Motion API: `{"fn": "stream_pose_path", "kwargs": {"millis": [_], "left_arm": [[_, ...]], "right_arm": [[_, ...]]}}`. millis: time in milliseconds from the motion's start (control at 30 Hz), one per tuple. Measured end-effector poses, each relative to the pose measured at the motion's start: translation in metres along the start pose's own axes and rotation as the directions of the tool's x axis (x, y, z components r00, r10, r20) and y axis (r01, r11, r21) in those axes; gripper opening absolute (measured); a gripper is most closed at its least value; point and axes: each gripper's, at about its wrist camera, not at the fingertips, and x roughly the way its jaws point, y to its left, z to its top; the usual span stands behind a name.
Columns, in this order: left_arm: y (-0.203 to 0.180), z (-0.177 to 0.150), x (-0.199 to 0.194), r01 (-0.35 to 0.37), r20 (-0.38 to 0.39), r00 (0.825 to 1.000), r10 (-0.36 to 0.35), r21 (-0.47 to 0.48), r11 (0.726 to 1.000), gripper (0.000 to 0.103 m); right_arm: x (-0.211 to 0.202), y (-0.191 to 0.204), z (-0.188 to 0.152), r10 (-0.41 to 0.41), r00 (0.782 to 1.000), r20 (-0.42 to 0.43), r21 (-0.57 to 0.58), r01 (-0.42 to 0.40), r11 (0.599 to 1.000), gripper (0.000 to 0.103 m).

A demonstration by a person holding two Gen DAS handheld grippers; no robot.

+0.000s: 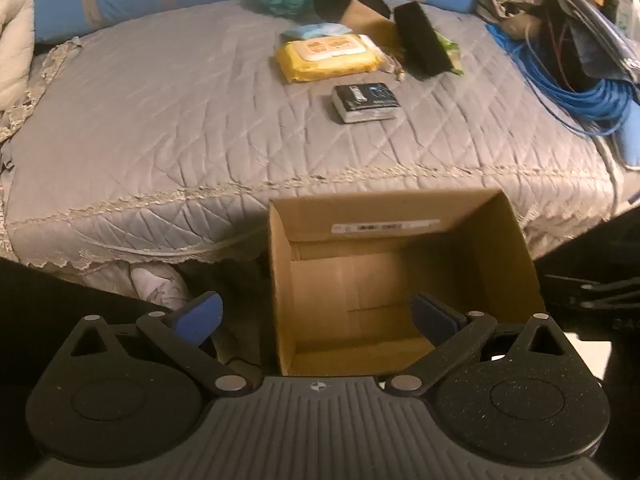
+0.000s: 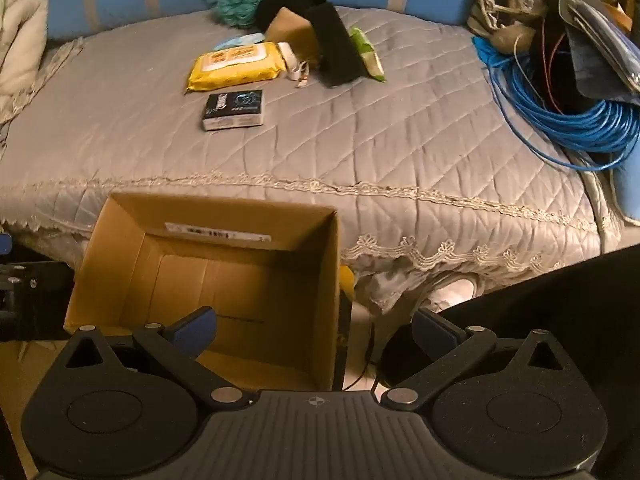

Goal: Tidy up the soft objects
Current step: 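Move both tools from the cardboard box toward the items on the bed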

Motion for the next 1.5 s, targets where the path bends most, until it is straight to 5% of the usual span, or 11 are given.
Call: {"fn": "stream_pose_path", "kwargs": {"millis": [700,1500], "left_arm": [[-0.010,-0.016,-0.014,0.044,0.027,0.999,-0.045,0.045,0.998,0.103],[-0.016,-0.016,-0.005,0.017,0.005,1.000,-0.018,0.058,0.998,0.103]], "right_arm": [[-0.009,0.019,-0.015,-0.016,1.000,0.001,-0.035,0.016,0.999,0.103],[0.000,0.020,-0.013,-0.026,0.999,-0.028,-0.030,0.025,0.999,0.103]]}}
